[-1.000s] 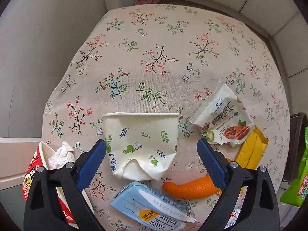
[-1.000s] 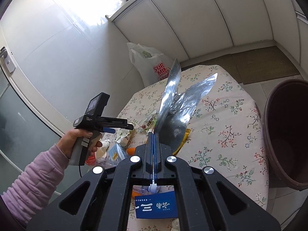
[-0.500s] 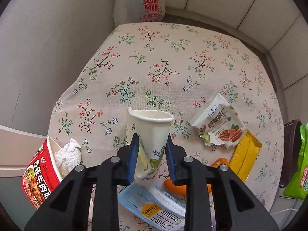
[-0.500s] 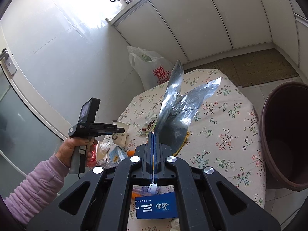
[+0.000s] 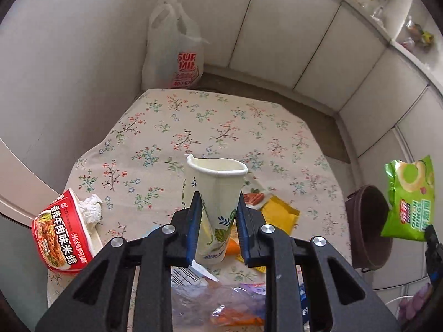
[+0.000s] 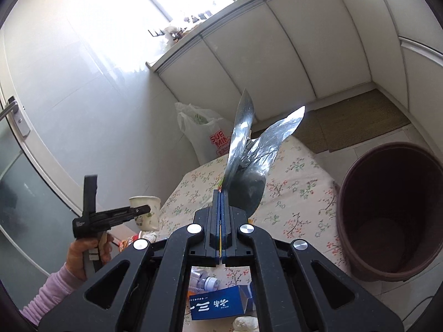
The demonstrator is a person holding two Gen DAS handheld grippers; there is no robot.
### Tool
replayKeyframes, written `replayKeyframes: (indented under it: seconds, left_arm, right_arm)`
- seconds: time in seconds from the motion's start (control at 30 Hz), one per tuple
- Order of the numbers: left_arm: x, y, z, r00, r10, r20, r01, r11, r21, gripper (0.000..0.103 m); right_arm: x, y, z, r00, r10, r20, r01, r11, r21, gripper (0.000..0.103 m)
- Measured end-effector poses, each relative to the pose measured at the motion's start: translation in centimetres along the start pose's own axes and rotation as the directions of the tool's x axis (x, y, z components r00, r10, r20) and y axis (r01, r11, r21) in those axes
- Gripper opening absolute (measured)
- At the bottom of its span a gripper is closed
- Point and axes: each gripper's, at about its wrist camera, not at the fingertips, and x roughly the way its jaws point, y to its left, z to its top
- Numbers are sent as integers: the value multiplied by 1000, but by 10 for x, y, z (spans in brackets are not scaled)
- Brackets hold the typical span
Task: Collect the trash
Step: 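Carry the green bag over the brown bin and open the right tool while the left carries the cup, then open the left tool over the brown bin to drop the paper cup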
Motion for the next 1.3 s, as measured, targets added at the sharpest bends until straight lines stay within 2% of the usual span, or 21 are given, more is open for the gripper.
replayKeyframes:
  seconds: [0.1,0.23,0.3,0.37,0.43,0.47,0.5,0.53,0.57,0.6,0.7,0.73,0.83,0.87,0.9,1.03,1.13,1.3]
  left_arm:
    - [-14,-24,-7,998,-59,24,59,998,23,24]
    - [-26,-61,-14,991,-127,32,124,989,75,24]
    - [-29,-80,-18,987,-157,29,154,983,97,24]
    - [-30,-101,-20,982,-187,24,183,976,117,24]
    - [-32,-122,-23,975,-220,20,215,967,137,24]
    - [-32,-132,-24,972,-236,17,231,962,145,24]
    - [-32,-143,-25,967,-253,13,248,957,151,24]
    - [-31,-153,-25,963,-268,9,264,952,155,24]
    - [-30,-163,-27,959,-283,8,278,947,159,24]
    - [-29,-173,-27,955,-298,7,293,943,159,25]
    - [-23,-203,-29,938,-345,2,341,928,152,25]
    - [-19,-214,-28,932,-363,-4,360,921,147,26]
    - [-7,-247,-30,913,-406,-29,406,903,139,26]
    - [-3,-258,-31,908,-417,-34,417,898,139,26]
    - [1,-269,-32,904,-426,-40,427,893,141,27]
    - [27,-313,-37,886,-454,-89,463,877,128,28]
    - [49,-342,-46,891,-439,-120,452,881,136,28]
    - [88,-365,-58,898,-402,-180,425,897,117,30]
  right_arm:
    - [-17,-18,12,996,-71,54,71,997,8,0]
    - [-31,-50,19,976,-199,84,197,980,31,0]
    - [-27,-72,22,965,-259,33,258,965,48,0]
    - [-25,-94,21,945,-327,-11,327,941,85,3]
    - [-27,-108,21,940,-338,-43,341,934,110,5]
    - [-31,-113,21,940,-337,-43,340,933,121,9]
    - [-35,-115,22,940,-339,-34,341,931,129,34]
    - [-43,-118,23,937,-350,-16,348,927,139,69]
    - [-52,-120,24,929,-370,10,364,919,152,85]
    - [-62,-122,25,918,-393,45,381,909,167,97]
    - [-84,-127,25,876,-473,92,452,873,183,96]
    - [-90,-128,24,851,-515,102,492,850,189,96]
    - [-104,-139,22,752,-651,103,625,754,203,96]
    - [-109,-144,20,731,-675,97,646,731,218,96]
    - [-114,-150,19,721,-687,91,653,717,243,96]
    - [-132,-171,15,725,-685,73,630,702,332,96]
    - [-131,-176,11,742,-667,66,608,712,351,96]
    - [-136,-175,10,743,-664,87,606,722,333,96]
